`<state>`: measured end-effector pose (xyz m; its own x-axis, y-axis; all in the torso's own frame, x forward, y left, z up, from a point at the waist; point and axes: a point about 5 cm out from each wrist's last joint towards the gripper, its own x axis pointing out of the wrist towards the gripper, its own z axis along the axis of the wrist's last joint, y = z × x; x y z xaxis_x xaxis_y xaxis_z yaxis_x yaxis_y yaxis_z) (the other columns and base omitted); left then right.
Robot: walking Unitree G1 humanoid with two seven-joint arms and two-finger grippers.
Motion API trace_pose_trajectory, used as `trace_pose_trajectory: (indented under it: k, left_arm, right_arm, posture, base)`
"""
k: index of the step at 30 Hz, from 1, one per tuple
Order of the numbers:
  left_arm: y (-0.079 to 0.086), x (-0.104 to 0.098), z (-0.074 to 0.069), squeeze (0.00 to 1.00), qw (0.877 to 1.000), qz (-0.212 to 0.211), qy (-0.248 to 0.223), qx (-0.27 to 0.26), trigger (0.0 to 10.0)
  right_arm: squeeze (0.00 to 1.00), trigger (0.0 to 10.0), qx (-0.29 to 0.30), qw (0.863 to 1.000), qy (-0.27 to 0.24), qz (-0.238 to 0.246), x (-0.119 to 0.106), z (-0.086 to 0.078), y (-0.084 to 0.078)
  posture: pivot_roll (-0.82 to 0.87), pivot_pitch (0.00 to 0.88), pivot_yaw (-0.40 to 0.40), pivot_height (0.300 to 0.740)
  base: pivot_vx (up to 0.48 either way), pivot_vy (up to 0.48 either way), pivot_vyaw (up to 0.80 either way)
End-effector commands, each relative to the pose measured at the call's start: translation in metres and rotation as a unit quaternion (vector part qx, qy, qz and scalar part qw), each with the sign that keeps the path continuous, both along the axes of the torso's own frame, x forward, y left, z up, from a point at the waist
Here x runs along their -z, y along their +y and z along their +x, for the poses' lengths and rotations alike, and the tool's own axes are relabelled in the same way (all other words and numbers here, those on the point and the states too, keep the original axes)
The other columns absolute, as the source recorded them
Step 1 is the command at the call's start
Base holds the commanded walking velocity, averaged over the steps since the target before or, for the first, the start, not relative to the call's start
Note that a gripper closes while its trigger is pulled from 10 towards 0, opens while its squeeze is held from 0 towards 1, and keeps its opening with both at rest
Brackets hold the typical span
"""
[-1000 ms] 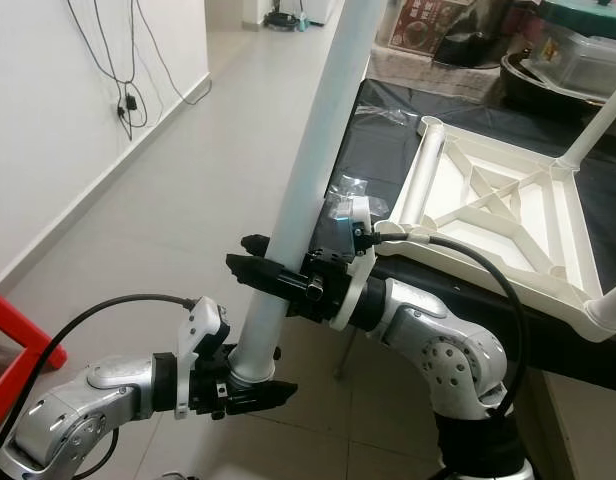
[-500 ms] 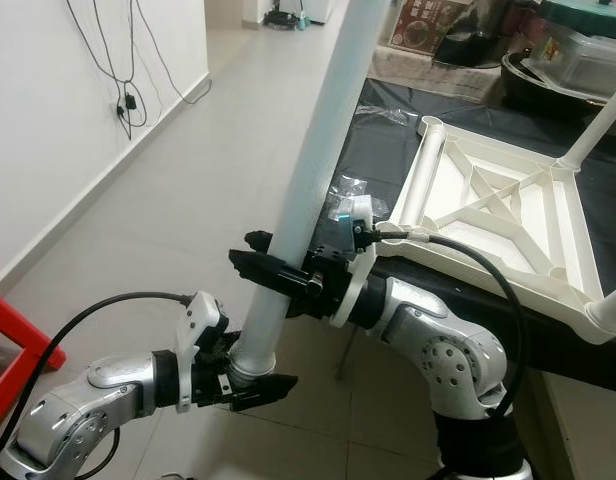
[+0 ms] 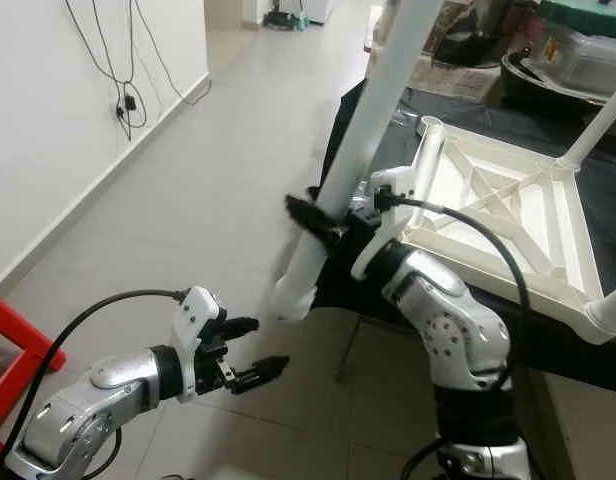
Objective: Building children table
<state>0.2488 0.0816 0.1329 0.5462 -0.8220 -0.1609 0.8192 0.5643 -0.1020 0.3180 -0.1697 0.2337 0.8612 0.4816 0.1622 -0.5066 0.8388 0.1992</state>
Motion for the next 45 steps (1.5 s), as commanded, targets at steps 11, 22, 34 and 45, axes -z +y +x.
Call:
trace_pose_trajectory:
  k: [11, 22, 34, 45]
  left_arm:
    - [0.007, -0.009, 0.018, 0.0, 0.988, -0.008, -0.06, -0.141, 10.0]
    - [0.007, -0.024, 0.033, 0.0, 0.978, -0.012, -0.091, -0.185, 10.0]
    - [-0.014, -0.016, 0.029, 1.0, 0.992, 0.032, -0.104, -0.066, 10.0]
    - [-0.011, -0.018, 0.041, 0.0, 0.983, 0.07, -0.143, -0.092, 10.0]
  right_arm:
    - [0.0, 0.0, 0.159, 0.984, -0.084, 0.013, -0.019, 0.004, -0.014]
    - [0.0, 10.0, 0.161, 0.982, -0.092, 0.045, -0.024, 0.003, 0.004]
    - [0.0, 10.0, 0.038, 0.995, -0.073, 0.057, -0.013, -0.01, 0.045]
    - [0.0, 10.0, -0.028, 0.998, -0.048, 0.043, -0.001, -0.021, 0.058]
  posture:
    - [0.09, 0.079, -0.094, 0.74]
    - [0.09, 0.078, -0.096, 0.74]
    - [0.09, 0.078, -0.097, 0.74]
    - [0.08, 0.081, -0.1, 0.74]
  base:
    - [0.0, 0.0, 0.0]
    - [0.0, 0.0, 0.0]
    - [0.0, 0.0, 0.0]
    - [0.0, 0.0, 0.0]
